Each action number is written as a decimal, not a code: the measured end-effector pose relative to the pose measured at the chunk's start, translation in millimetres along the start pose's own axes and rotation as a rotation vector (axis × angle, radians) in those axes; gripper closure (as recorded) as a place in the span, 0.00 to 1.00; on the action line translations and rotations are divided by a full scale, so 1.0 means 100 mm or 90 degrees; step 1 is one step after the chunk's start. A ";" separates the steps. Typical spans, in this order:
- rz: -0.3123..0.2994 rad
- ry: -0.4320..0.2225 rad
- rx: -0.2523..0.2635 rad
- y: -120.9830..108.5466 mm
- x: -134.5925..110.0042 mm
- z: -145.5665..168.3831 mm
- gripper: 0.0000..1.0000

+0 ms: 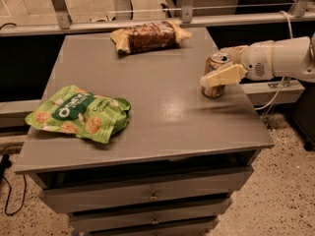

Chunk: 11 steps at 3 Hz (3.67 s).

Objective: Move orange can near green rice chip bag

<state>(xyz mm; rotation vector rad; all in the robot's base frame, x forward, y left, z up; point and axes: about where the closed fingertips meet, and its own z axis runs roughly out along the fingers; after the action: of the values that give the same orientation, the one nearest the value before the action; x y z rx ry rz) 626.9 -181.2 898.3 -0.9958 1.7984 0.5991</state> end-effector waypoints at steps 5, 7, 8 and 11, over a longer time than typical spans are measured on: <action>-0.031 -0.086 -0.075 0.33 -0.46 0.11 1.00; -0.076 -0.118 -0.239 1.13 -0.67 0.98 1.00; -0.094 -0.145 -0.284 1.42 -0.85 1.22 1.00; -0.054 -0.153 -0.357 1.91 -0.84 1.54 0.62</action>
Offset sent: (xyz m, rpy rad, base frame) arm -0.0090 -0.0173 0.0865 0.1118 -0.1521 0.0224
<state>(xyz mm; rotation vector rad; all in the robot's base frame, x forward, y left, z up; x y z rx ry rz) 562.4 70.2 903.9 -1.2987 1.3919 1.1548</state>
